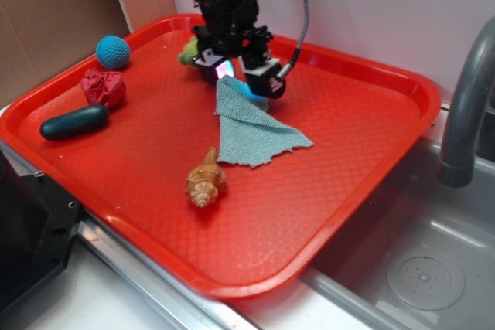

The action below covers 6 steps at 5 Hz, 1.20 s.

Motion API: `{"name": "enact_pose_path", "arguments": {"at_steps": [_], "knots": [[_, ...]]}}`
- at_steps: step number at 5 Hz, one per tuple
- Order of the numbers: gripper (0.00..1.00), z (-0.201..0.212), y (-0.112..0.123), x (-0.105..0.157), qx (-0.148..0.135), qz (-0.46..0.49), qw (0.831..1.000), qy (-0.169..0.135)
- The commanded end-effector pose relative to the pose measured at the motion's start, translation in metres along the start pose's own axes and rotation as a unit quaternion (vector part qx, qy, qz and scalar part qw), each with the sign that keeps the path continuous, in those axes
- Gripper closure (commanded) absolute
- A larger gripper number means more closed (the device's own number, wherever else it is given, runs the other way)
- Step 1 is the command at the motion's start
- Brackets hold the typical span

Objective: Grab the blue cloth.

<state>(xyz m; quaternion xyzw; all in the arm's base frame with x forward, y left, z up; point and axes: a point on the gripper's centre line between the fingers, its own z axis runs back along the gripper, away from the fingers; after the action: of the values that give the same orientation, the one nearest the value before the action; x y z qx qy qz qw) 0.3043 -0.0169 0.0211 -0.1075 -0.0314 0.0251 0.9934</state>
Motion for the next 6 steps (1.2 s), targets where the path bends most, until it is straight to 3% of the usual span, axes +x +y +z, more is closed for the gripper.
{"name": "enact_pose_path", "arguments": {"at_steps": [1, 2, 3, 4, 5, 6], "knots": [[0.05, 0.000, -0.017, -0.002, 0.038, -0.027, 0.998, 0.043], [0.00, 0.029, -0.023, -0.030, 0.100, -0.009, 0.994, 0.049], [0.00, 0.052, -0.031, -0.049, 0.121, -0.006, 0.992, 0.045], [0.00, 0.064, -0.033, -0.052, 0.118, 0.024, 0.991, 0.049], [0.00, 0.049, -0.035, -0.045, 0.112, 0.049, 0.990, 0.069], [0.00, 0.033, -0.031, -0.031, 0.099, 0.104, 0.989, 0.032]]}}
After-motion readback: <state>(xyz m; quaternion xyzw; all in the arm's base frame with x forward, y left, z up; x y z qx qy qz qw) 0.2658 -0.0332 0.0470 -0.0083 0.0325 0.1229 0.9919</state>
